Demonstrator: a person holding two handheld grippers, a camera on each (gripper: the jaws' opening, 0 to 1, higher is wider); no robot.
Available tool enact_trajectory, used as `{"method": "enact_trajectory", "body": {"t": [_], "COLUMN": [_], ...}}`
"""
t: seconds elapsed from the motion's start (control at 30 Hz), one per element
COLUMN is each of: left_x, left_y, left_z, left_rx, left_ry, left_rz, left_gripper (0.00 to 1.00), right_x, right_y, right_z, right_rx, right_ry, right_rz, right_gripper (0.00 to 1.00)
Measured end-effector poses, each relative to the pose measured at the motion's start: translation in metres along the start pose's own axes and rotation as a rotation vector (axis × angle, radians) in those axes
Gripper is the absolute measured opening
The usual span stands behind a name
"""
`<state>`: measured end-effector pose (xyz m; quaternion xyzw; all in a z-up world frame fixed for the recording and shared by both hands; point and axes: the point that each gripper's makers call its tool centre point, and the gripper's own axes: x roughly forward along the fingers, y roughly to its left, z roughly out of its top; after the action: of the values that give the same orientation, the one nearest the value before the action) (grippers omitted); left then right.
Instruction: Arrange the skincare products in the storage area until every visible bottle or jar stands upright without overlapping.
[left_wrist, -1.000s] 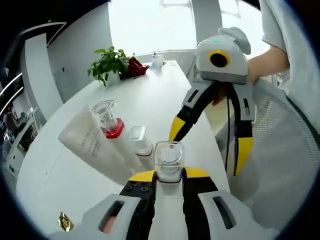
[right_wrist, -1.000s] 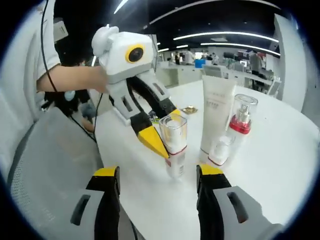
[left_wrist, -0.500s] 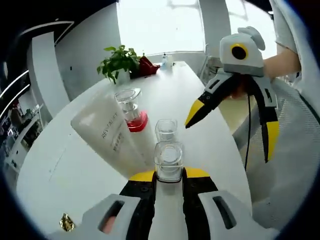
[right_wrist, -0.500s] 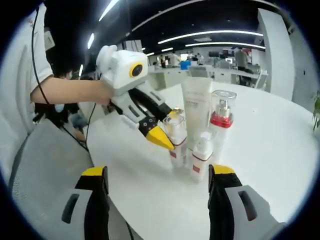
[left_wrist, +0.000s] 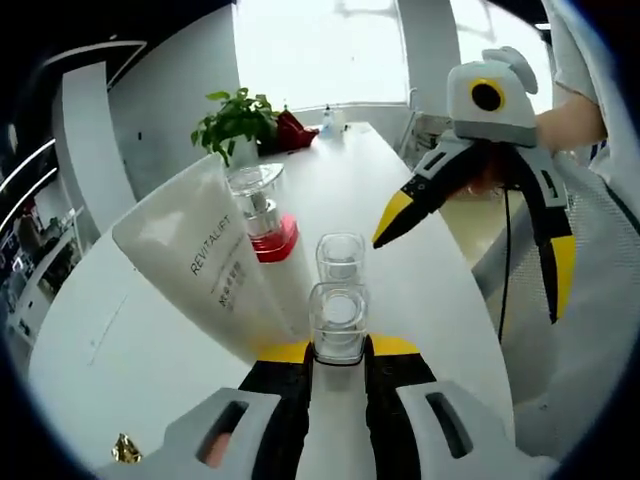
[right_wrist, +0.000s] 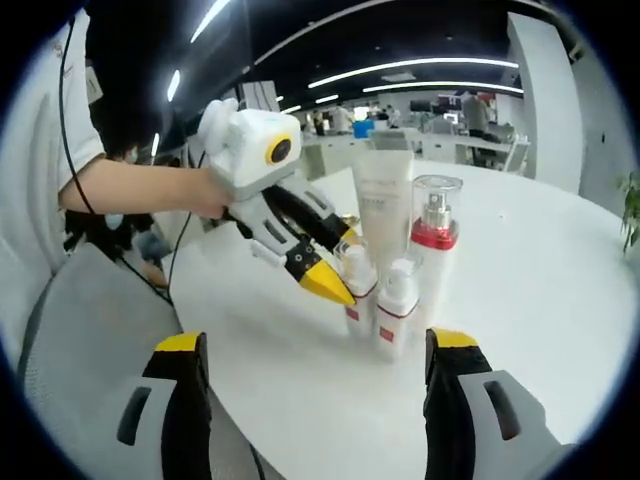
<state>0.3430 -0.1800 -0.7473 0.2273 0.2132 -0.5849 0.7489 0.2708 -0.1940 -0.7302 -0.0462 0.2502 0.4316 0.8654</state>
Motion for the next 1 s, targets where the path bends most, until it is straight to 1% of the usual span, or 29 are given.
{"method": "enact_trajectory", "body": {"t": [0.23, 0.47, 0.67, 0.8, 1.0], "left_x": [0.0019, 0.0035, 0.0046, 0.0039, 0.0022], "left_y": [-0.0045, -0.0027, 0.0037, 0.0029, 0.0044], "left_z": [0.0035, 0.0036, -0.0013, 0.0017, -0.0004], "left_rx": [-0.006, -0.019, -0.029, -0.038, -0.038], "left_ry": [-0.022, -0.024, -0.029, -0.04, -0.037], "left_rz": [-0.029, -0.015, -0.01, -0.012, -0.011], "left_gripper": [0.25, 0.25, 0.25, 0.24, 0.27], "right_x": [0.0006, 0.0009, 0.001, 0.0008, 0.0011], "right_y": [0.0001, 0.0005, 0.0003, 0.0001, -0.0002], "right_z": [-0.0008, -0.0009, -0.0013, -0.0015, -0.0022], "right_rx": [0.003, 0.006, 0.007, 0.008, 0.008], "right_ry": [0.005, 0.007, 0.008, 0.009, 0.011], "right_rz": [-0.001, -0.002, -0.002, -0.002, 0.0], "right_gripper": [0.9, 0.92, 0.92, 0.92, 0.92]}}
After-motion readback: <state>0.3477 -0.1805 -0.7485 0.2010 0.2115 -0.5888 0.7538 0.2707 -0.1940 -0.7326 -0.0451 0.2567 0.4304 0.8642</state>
